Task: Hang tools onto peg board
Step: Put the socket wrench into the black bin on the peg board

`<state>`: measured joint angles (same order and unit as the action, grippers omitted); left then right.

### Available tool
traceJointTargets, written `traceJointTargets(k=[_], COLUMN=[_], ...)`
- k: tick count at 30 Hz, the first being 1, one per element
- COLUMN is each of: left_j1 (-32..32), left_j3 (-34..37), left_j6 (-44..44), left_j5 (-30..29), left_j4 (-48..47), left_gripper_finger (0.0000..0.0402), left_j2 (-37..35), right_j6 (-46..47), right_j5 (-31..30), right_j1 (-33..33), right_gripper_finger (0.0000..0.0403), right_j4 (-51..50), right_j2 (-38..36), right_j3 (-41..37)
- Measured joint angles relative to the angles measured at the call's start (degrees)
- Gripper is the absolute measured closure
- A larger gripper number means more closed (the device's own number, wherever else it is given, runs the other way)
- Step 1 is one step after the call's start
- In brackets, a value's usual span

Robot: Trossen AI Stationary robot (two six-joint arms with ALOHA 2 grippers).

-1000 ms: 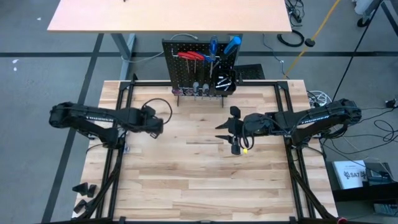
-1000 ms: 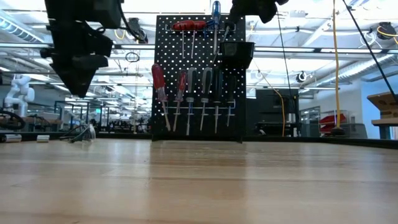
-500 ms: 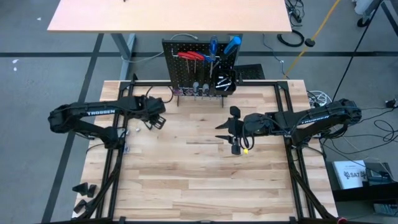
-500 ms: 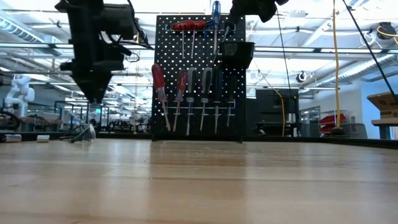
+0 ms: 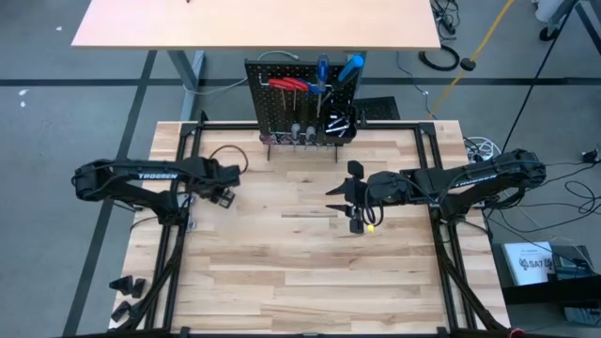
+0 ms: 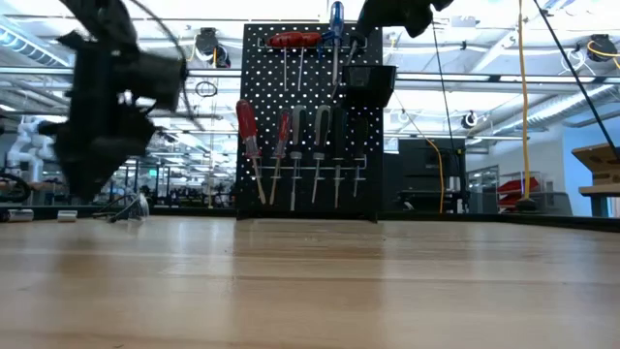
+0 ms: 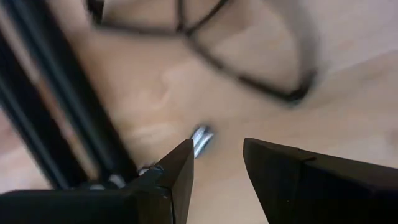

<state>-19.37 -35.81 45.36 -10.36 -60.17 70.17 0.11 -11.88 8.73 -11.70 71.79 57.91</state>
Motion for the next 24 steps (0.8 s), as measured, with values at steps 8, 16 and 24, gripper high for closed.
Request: traceJointTargets(k=[8,16,24], left_j1=[0.1,0.1,0.1], left_j3=[7.3,8.0,8.0], left_j6=[2.2,-5.6,-7.7], left_j5=[-0.3,-0.6,-1.3], left_j4=[3.2,6.0,9.2], left_gripper_finger=[0.0254,0.0254,0.0254], left_j2=[0.0,0.0,0.0], right_j6=[0.7,0.7,0.7], right_j5=[0.0,0.0,0.0], right_j1=[0.0,0.0,0.0], right_gripper_finger=[0.0259,0.0259,0.0259], right_j4=[0.2,0.2,0.1], right_j2=[0.0,0.0,0.0], right_j3=[0.0,0.0,0.0])
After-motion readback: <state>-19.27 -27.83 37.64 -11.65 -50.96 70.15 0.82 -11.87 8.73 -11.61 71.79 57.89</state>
